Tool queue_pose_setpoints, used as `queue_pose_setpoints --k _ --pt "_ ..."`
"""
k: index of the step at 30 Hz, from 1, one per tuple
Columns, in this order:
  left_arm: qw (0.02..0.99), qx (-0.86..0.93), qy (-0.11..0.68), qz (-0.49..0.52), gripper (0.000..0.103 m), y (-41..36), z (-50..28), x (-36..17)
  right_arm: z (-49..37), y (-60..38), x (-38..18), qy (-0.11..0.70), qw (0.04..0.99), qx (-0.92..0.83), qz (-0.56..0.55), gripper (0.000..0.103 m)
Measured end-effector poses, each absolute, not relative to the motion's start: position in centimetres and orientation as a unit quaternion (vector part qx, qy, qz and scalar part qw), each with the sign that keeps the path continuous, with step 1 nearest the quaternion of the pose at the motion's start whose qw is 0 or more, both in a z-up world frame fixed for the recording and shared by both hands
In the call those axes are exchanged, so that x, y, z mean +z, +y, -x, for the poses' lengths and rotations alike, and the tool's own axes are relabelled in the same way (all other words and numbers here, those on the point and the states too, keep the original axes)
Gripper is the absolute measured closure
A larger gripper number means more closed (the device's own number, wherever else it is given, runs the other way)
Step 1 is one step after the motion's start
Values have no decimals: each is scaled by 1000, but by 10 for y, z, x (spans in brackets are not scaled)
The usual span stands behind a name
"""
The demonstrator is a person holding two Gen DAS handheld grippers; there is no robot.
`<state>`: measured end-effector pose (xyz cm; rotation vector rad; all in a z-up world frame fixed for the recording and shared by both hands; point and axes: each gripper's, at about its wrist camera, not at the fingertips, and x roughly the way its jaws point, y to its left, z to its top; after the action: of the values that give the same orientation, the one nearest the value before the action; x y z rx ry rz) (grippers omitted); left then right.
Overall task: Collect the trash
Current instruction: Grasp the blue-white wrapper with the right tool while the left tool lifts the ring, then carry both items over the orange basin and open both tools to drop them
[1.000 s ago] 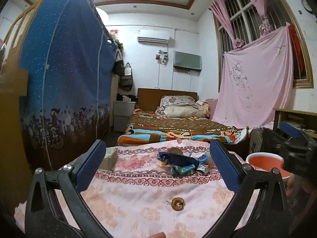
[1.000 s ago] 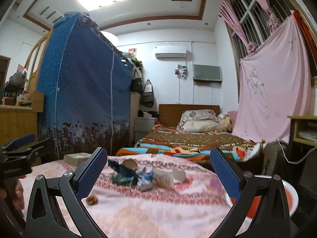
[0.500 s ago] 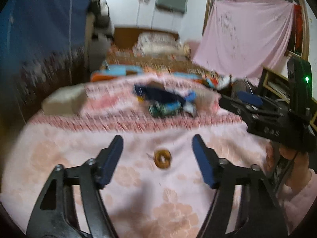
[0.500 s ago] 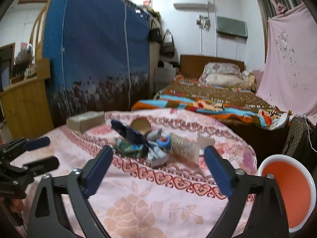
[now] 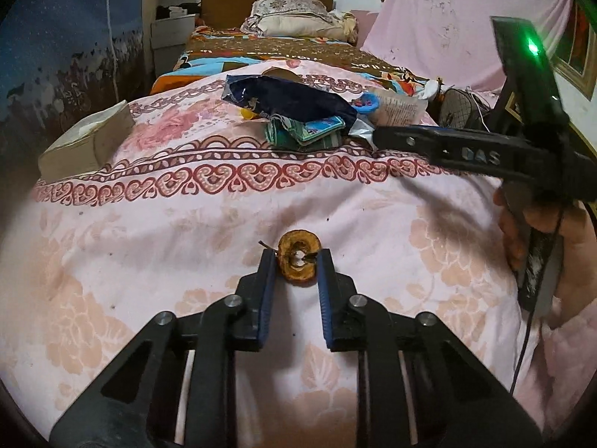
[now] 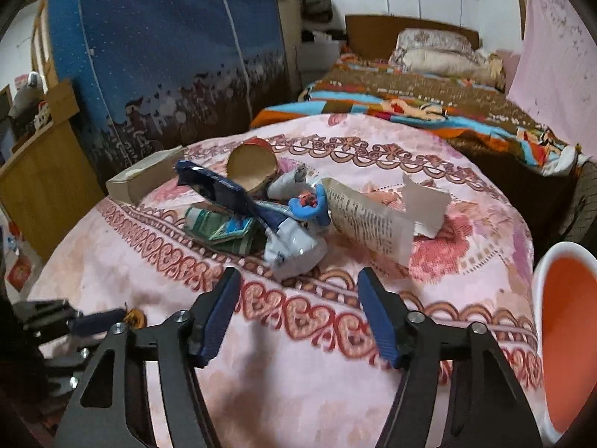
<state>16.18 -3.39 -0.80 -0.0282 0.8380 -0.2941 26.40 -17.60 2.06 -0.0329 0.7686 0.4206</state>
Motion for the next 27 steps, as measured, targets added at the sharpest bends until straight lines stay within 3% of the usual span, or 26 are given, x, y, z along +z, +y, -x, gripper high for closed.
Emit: queue_pose_setpoints --k 5,8,16,22,27 --pt "909 -133 393 31 97 -28 -173 0 -280 -162 23 381 900 205 42 52" --pt "915 -121 382 42 97 -22 -182 6 -286 -155 18 393 893 213 50 65" --pt "922 -98 368 68 97 -12 -193 10 -277 -163 19 381 896 227 24 67" --pt "938 -100 326 67 97 -16 -185 21 -250 -177 37 306 927 219 -12 67" --pt "963 -123 235 51 97 -37 -175 51 -223 -212 57 193 957 200 -86 67"
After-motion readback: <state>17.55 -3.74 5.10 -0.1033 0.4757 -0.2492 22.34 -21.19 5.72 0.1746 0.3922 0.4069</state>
